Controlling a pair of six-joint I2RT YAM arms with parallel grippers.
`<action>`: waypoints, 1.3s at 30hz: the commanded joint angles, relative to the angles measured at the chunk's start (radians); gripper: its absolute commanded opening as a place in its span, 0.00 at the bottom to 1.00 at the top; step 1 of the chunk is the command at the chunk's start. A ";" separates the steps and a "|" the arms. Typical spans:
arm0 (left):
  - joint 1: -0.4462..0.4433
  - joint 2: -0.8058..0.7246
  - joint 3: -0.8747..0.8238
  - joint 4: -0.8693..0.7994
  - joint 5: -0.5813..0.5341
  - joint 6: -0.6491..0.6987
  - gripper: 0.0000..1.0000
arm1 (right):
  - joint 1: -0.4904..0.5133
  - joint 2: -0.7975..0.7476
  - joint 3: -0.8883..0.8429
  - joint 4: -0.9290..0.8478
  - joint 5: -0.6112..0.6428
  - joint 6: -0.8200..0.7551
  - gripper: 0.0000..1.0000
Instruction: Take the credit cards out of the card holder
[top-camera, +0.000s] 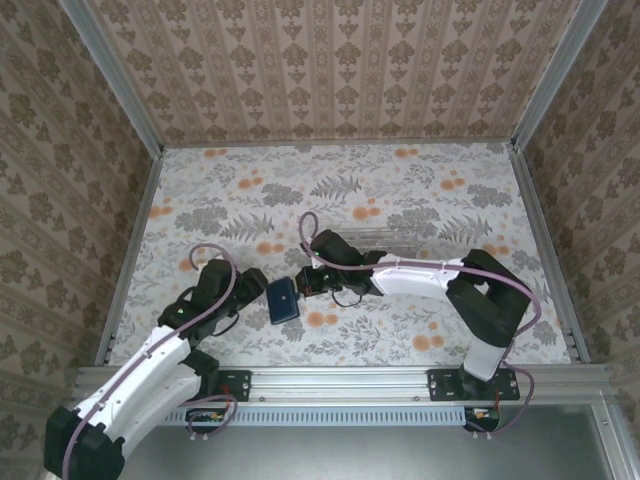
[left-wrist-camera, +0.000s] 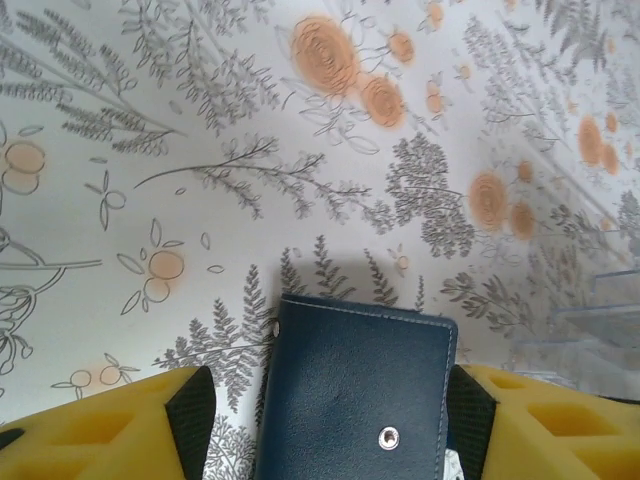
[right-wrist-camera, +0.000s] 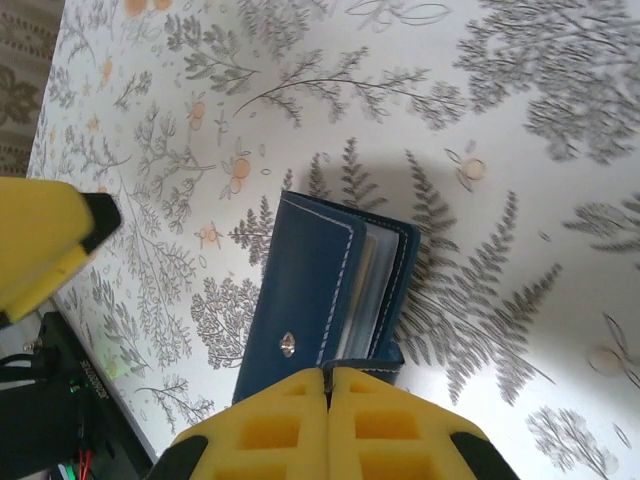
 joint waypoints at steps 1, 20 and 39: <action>-0.002 0.022 0.026 -0.023 0.038 0.092 0.66 | 0.000 -0.091 -0.089 0.076 0.072 0.094 0.00; -0.128 0.189 0.081 0.033 0.022 0.137 0.78 | 0.010 -0.219 -0.118 0.115 0.034 0.115 0.00; -0.144 0.234 0.124 0.021 0.015 0.173 0.77 | 0.009 -0.403 -0.282 0.003 0.206 0.106 0.00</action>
